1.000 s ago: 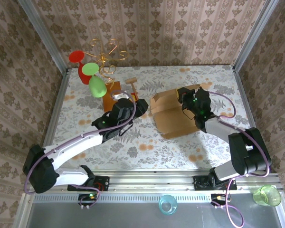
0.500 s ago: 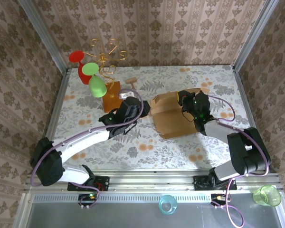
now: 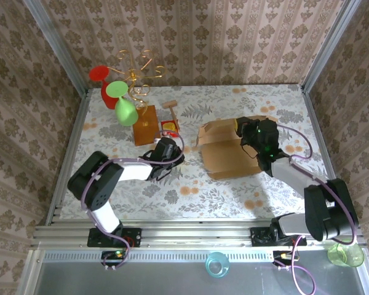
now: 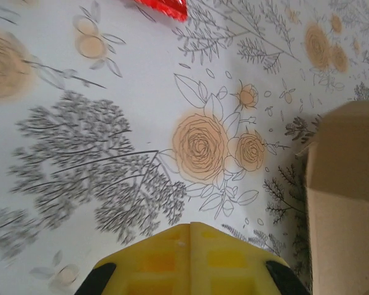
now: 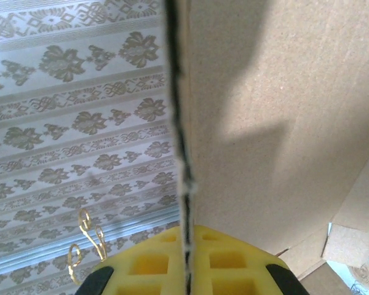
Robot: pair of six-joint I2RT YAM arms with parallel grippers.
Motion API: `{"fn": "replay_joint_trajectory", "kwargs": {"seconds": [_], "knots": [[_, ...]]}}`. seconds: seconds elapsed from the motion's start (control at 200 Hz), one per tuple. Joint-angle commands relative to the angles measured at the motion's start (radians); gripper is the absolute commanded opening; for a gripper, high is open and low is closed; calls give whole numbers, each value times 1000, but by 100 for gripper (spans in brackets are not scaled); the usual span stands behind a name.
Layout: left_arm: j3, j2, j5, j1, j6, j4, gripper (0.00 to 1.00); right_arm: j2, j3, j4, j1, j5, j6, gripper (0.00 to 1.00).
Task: Fold the paper box
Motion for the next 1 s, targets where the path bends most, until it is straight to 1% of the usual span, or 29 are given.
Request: {"fn": "replay_joint_trajectory", "kwargs": {"seconds": [0.0,0.105,0.19,0.325,0.44,0.505,0.57,0.66,0.78,0.875,0.995], "knots": [[25,86,73,15,-21,228,2,8,24,-64,-22,-5,-25,0],[33,153,95,15,-52,332,3,50,14,4,-33,-44,28,0],[39,190,112,11,-67,396,3,47,21,-11,-33,-49,31,0],[60,214,121,-8,-74,408,1,41,38,-43,-37,-42,17,0],[39,199,85,-23,-79,421,2,57,48,-44,-37,-47,-9,0],[13,157,43,-27,-80,388,6,95,45,-36,-37,-50,-40,0],[-23,102,-2,-27,-76,361,6,116,29,-11,-38,-53,-73,0],[-50,20,-35,-26,-48,293,7,144,-1,36,-37,-58,-79,0],[-49,-73,-50,-34,14,192,8,186,-16,79,-35,-68,-78,0],[-26,-116,-57,-47,76,99,11,211,-19,108,-34,-74,-74,0],[-7,-127,-46,-46,125,55,19,220,-16,102,-33,-78,-77,0]]}}
